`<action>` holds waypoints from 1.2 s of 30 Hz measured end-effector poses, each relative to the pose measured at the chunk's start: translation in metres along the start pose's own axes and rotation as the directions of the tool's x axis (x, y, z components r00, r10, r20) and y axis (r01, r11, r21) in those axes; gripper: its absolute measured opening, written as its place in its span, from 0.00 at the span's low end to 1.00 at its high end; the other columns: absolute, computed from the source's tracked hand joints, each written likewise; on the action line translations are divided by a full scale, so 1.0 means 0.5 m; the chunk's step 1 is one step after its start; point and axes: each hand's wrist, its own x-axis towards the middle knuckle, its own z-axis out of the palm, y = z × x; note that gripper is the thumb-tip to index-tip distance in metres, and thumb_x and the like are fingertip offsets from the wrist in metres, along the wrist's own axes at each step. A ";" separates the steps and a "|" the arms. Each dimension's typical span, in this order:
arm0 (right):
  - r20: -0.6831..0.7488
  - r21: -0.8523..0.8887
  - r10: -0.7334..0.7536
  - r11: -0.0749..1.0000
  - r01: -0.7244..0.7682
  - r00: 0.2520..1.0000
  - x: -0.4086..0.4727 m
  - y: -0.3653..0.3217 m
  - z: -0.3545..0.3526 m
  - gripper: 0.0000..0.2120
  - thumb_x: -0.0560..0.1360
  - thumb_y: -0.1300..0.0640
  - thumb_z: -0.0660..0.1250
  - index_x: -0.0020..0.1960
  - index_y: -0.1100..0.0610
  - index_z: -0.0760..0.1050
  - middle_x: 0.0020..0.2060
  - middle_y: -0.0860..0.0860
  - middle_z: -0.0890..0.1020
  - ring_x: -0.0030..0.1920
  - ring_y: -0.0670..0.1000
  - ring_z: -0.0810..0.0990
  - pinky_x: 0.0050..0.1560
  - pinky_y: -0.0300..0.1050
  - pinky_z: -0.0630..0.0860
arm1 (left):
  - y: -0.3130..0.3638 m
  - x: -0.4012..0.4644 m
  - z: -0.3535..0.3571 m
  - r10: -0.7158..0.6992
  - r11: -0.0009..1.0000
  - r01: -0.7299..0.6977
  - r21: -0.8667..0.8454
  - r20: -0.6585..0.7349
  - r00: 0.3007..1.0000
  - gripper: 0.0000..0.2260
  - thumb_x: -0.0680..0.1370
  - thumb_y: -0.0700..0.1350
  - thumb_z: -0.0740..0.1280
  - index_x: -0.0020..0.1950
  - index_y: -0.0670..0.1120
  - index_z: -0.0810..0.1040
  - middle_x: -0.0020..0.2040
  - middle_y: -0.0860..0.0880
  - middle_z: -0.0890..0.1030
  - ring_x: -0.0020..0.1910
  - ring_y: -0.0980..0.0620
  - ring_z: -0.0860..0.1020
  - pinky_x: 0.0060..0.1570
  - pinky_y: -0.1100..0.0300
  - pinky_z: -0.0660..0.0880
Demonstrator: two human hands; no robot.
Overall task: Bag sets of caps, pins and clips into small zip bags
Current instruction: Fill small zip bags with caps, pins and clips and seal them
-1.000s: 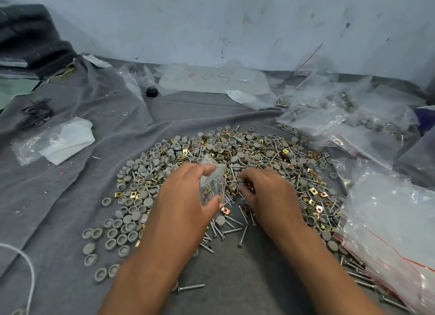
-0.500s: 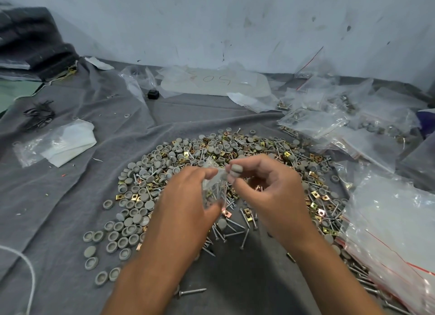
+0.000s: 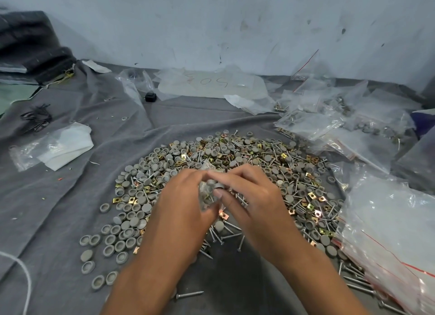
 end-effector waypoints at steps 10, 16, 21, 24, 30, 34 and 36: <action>-0.026 -0.035 -0.034 0.999 0.033 0.999 0.002 -0.008 0.006 0.06 0.76 0.52 0.73 0.52 0.52 0.80 0.49 0.41 0.78 0.51 0.41 0.73 0.51 0.34 0.70 | 0.001 0.000 -0.003 -0.015 1.000 0.015 0.004 0.017 1.000 0.18 0.71 0.52 0.68 0.62 0.56 0.78 0.54 0.62 0.75 0.51 0.61 0.73 0.51 0.63 0.71; -0.077 0.013 0.140 0.990 -0.139 0.987 0.013 0.011 -0.028 0.05 0.80 0.47 0.66 0.52 0.46 0.79 0.49 0.40 0.77 0.52 0.42 0.76 0.52 0.39 0.74 | 0.005 -0.001 -0.006 -0.033 0.999 0.033 0.001 0.009 0.999 0.21 0.71 0.49 0.76 0.63 0.56 0.77 0.53 0.64 0.74 0.49 0.62 0.73 0.51 0.63 0.71; 0.108 -0.281 0.545 0.819 -0.501 0.831 -0.003 0.098 -0.098 0.06 0.77 0.48 0.71 0.51 0.40 0.75 0.50 0.39 0.77 0.50 0.43 0.77 0.52 0.45 0.77 | 0.002 -0.006 -0.008 -0.042 0.999 0.042 -0.007 0.006 0.999 0.24 0.71 0.52 0.76 0.67 0.58 0.74 0.53 0.66 0.71 0.49 0.65 0.71 0.51 0.68 0.67; 0.216 -0.425 0.639 0.742 -0.518 0.738 -0.016 0.117 -0.116 0.09 0.74 0.48 0.75 0.51 0.40 0.77 0.49 0.40 0.76 0.47 0.42 0.75 0.48 0.49 0.79 | 0.001 -0.005 -0.008 -0.044 0.999 0.044 -0.003 -0.001 0.999 0.24 0.71 0.52 0.75 0.67 0.58 0.74 0.54 0.66 0.72 0.49 0.64 0.72 0.46 0.71 0.66; 0.202 -0.580 0.630 0.694 -0.427 0.749 -0.018 0.118 -0.107 0.10 0.77 0.47 0.71 0.58 0.41 0.81 0.50 0.44 0.70 0.54 0.49 0.74 0.46 0.46 0.73 | -0.002 -0.002 -0.001 -0.031 0.999 0.031 0.022 0.000 1.000 0.24 0.71 0.54 0.75 0.66 0.60 0.74 0.48 0.68 0.69 0.45 0.68 0.70 0.42 0.74 0.65; 0.192 -0.597 0.628 0.685 -0.418 0.754 -0.018 0.116 -0.102 0.06 0.80 0.48 0.68 0.56 0.43 0.80 0.50 0.44 0.71 0.54 0.50 0.74 0.45 0.46 0.71 | -0.004 -0.002 0.003 -0.025 0.999 0.025 0.030 0.002 1.000 0.24 0.70 0.54 0.76 0.65 0.59 0.75 0.49 0.70 0.68 0.46 0.67 0.70 0.44 0.73 0.64; 0.171 -0.574 0.620 0.694 -0.434 0.766 -0.021 0.118 -0.103 0.04 0.81 0.48 0.66 0.53 0.43 0.79 0.50 0.44 0.71 0.53 0.49 0.74 0.45 0.46 0.71 | -0.004 -0.003 0.004 -0.021 0.999 0.021 0.026 0.004 1.000 0.24 0.70 0.54 0.75 0.64 0.60 0.75 0.48 0.72 0.67 0.46 0.71 0.69 0.43 0.73 0.64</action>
